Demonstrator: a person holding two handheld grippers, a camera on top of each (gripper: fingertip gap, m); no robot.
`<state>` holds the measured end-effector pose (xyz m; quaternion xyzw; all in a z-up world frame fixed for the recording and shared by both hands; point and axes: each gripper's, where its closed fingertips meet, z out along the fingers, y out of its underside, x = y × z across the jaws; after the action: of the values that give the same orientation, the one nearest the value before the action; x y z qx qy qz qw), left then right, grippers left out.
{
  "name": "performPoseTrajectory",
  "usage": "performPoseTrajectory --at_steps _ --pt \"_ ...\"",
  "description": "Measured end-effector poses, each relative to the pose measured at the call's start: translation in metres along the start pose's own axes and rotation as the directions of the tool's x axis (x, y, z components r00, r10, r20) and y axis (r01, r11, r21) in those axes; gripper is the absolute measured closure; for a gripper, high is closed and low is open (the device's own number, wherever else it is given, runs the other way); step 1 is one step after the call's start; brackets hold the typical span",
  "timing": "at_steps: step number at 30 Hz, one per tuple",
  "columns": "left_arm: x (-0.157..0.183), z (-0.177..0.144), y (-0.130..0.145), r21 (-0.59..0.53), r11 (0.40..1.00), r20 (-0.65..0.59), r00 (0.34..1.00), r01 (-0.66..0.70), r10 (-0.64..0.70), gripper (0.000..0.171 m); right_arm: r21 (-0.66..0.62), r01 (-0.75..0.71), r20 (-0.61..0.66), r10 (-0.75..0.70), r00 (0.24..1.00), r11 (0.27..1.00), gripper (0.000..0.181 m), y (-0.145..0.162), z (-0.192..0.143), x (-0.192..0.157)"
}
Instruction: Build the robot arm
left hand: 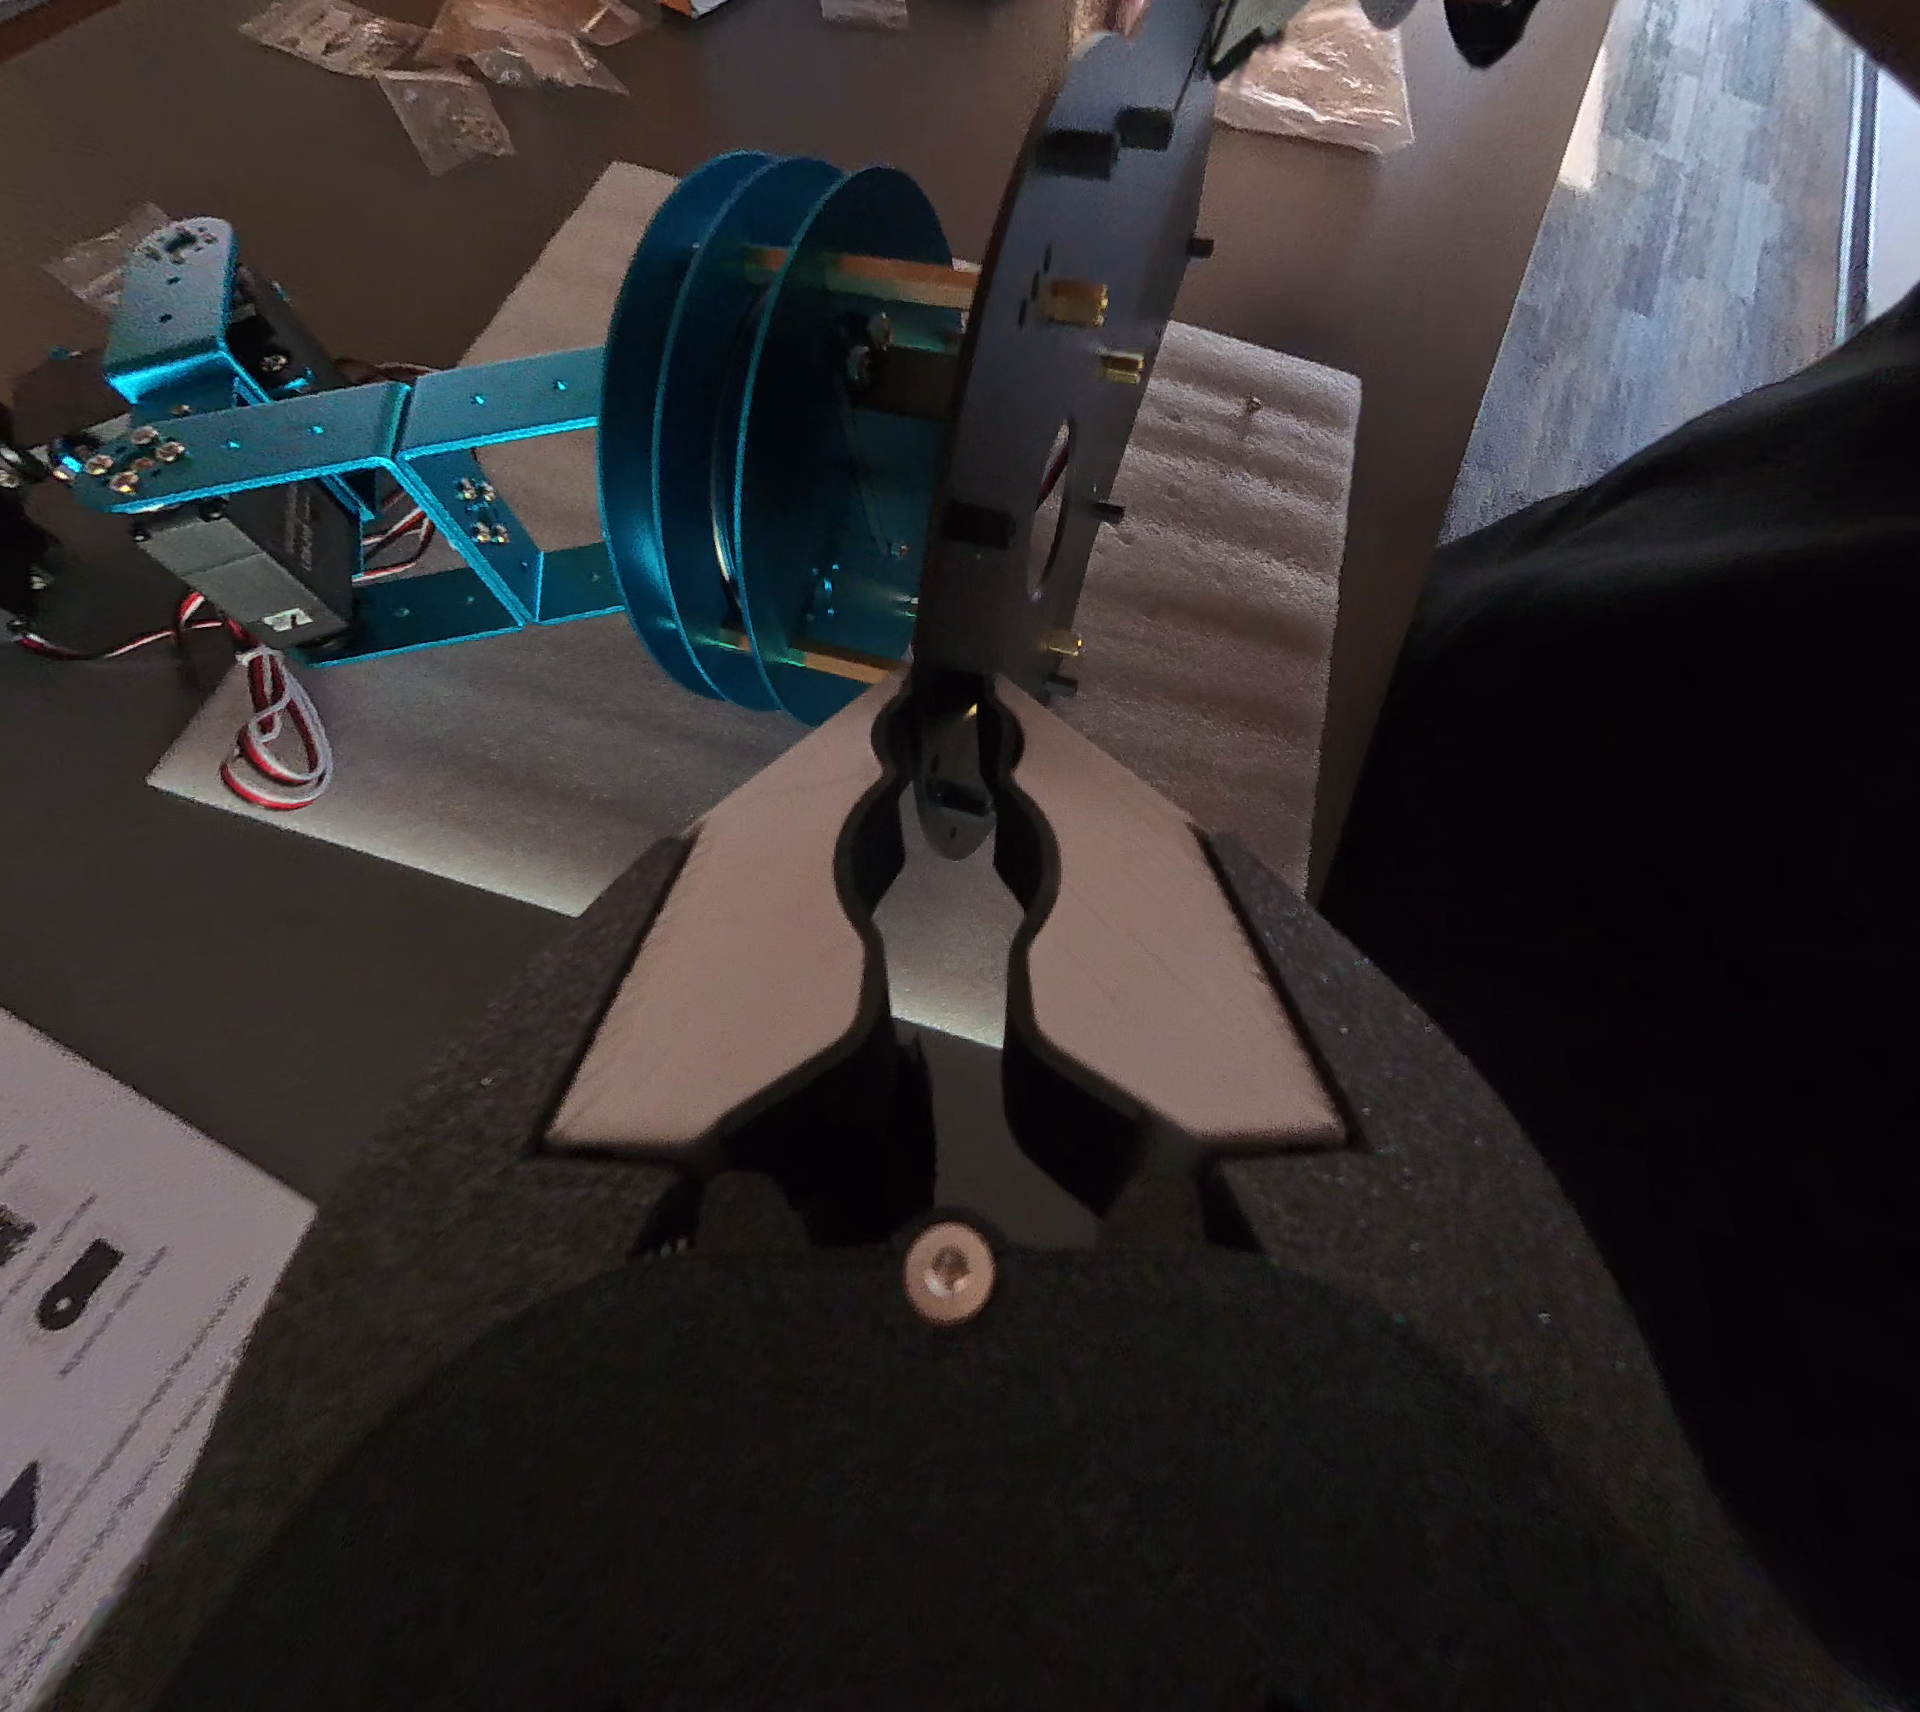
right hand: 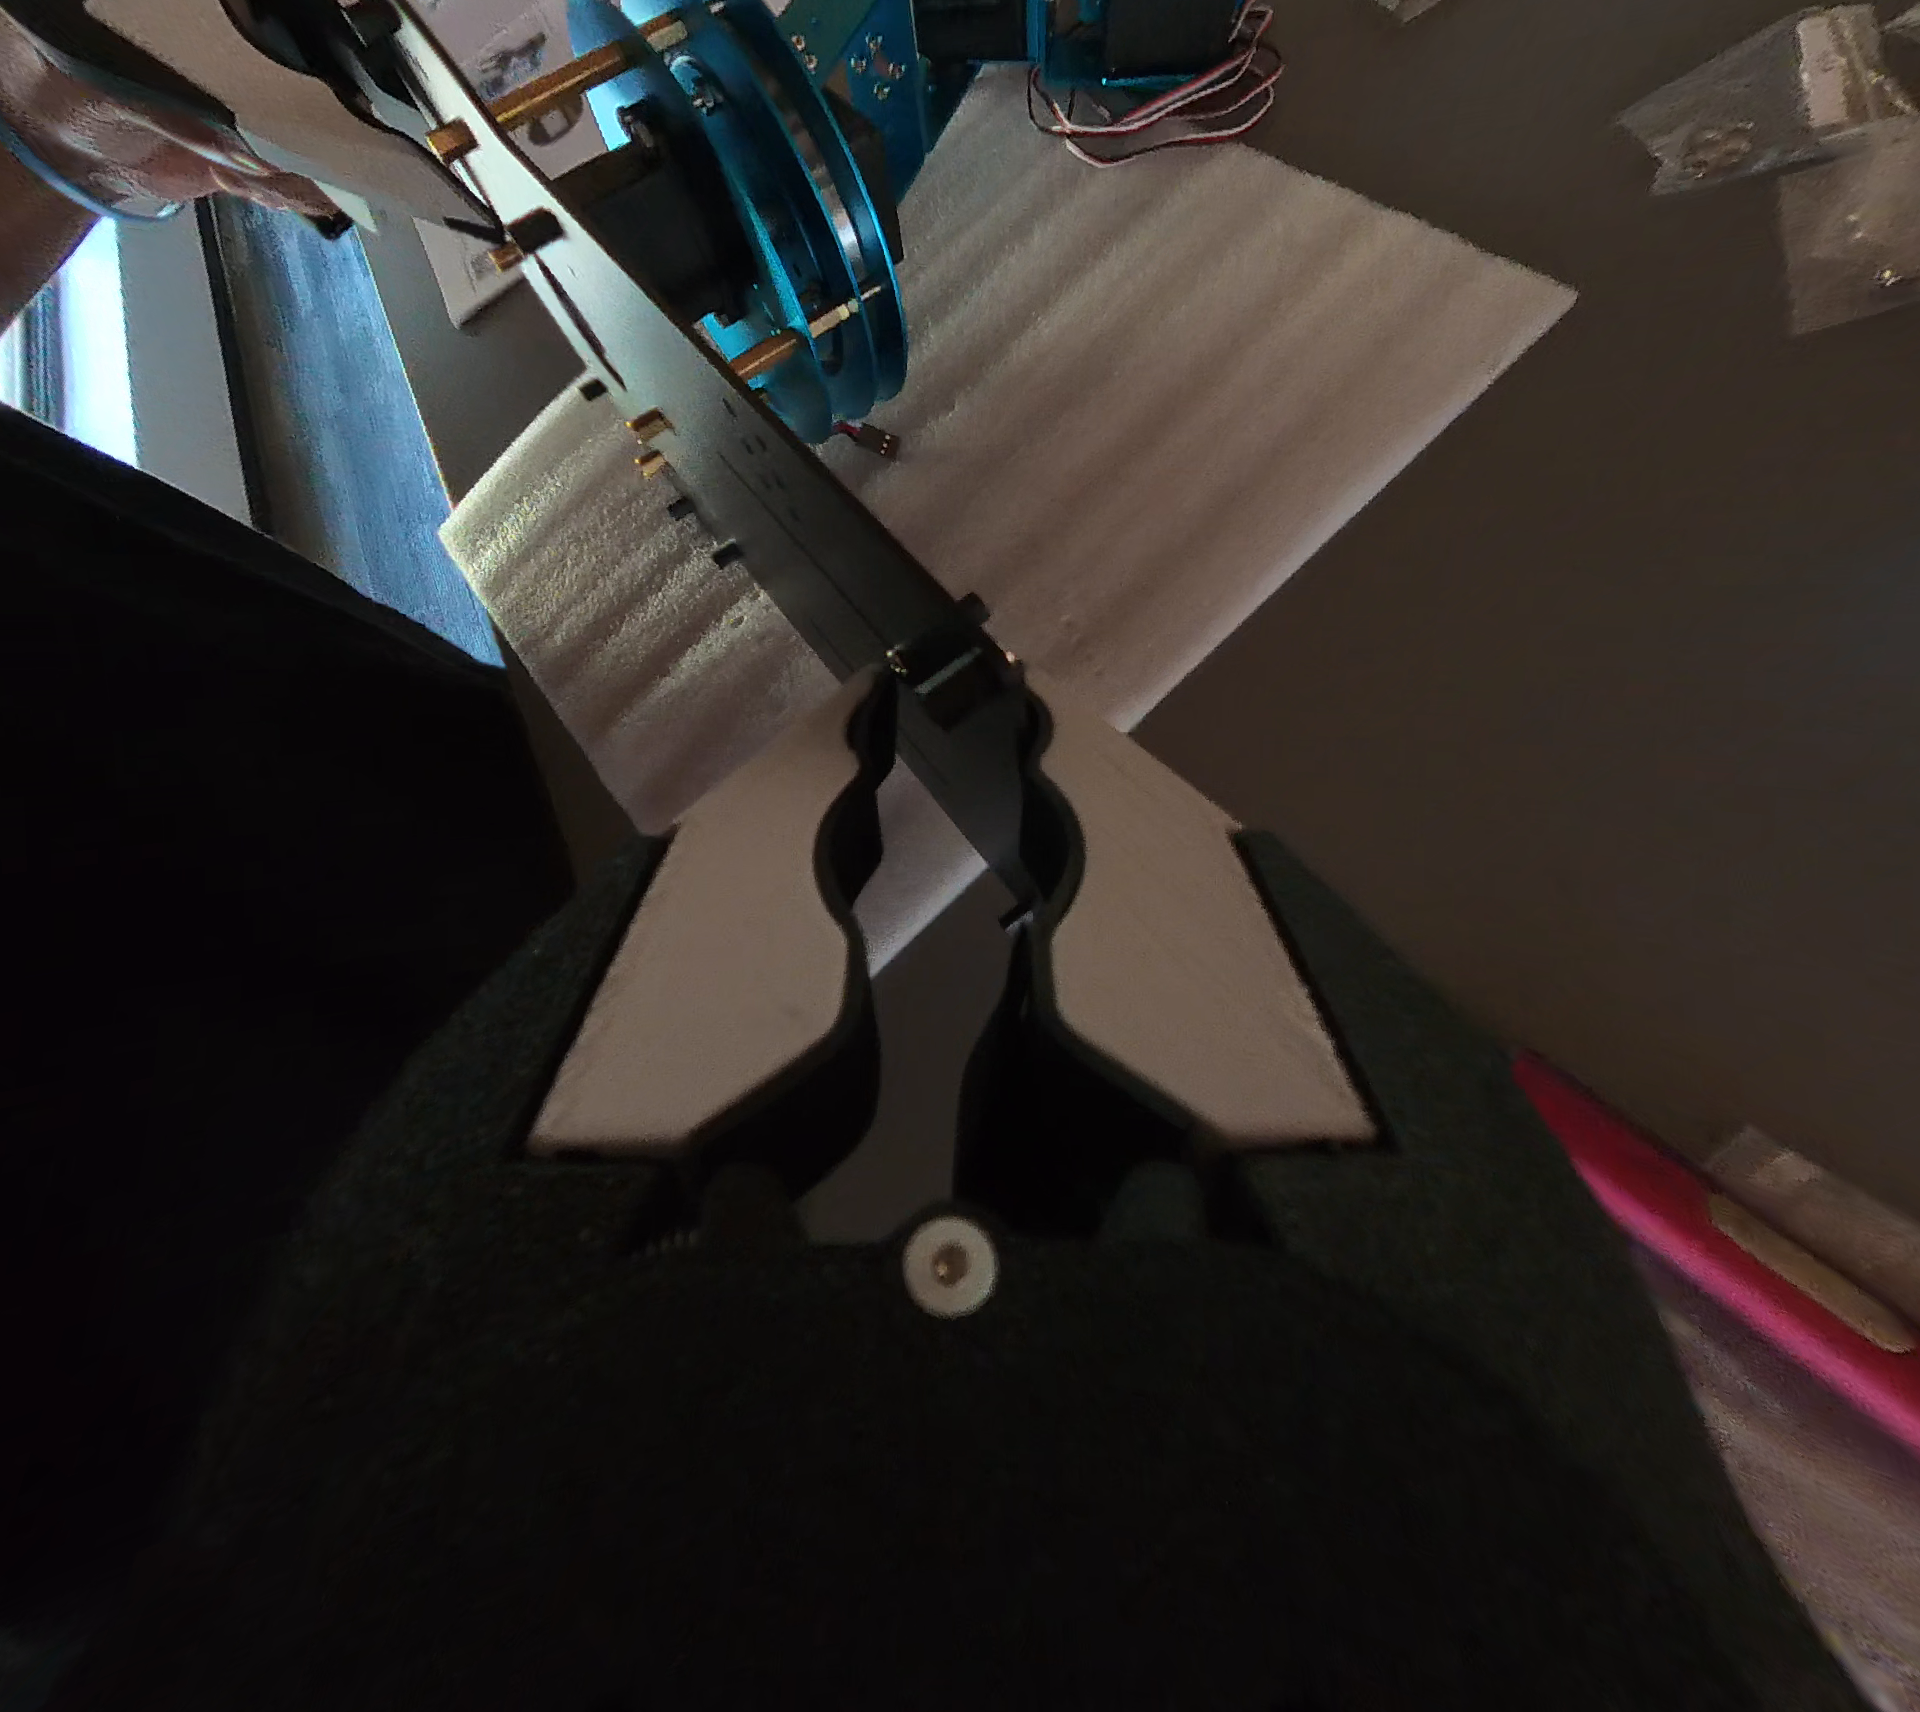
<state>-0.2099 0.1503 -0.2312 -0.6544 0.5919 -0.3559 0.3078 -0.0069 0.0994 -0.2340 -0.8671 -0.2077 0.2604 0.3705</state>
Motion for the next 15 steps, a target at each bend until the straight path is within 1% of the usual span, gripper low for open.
performPoseTrajectory --at_steps 3,6,9,12,15 --pt "-0.002 -0.007 -0.002 -0.001 1.0 -0.026 1.0 -0.009 0.009 0.163 0.027 -0.007 0.017 0.007 1.0 1.0 0.164 0.0 0.001 -0.009" --pt "-0.006 -0.016 -0.009 0.019 1.0 -0.06 0.998 -0.01 0.011 0.163 0.069 -0.028 0.079 0.022 0.997 0.997 0.168 -0.007 -0.003 -0.019" --pt "-0.013 -0.029 -0.01 -0.014 0.998 -0.081 0.995 -0.055 0.053 0.161 0.087 0.013 0.155 -0.027 0.988 0.996 0.174 -0.014 -0.004 -0.043" --pt "-0.02 -0.043 -0.001 -0.044 0.996 -0.093 0.993 -0.074 0.07 0.16 0.077 0.047 0.205 -0.062 0.977 0.996 0.178 -0.01 0.008 -0.068" --pt "-0.023 -0.05 0.016 -0.088 0.992 -0.097 0.992 -0.091 0.082 0.16 0.047 0.063 0.221 -0.072 0.973 0.997 0.18 0.0 0.022 -0.084"
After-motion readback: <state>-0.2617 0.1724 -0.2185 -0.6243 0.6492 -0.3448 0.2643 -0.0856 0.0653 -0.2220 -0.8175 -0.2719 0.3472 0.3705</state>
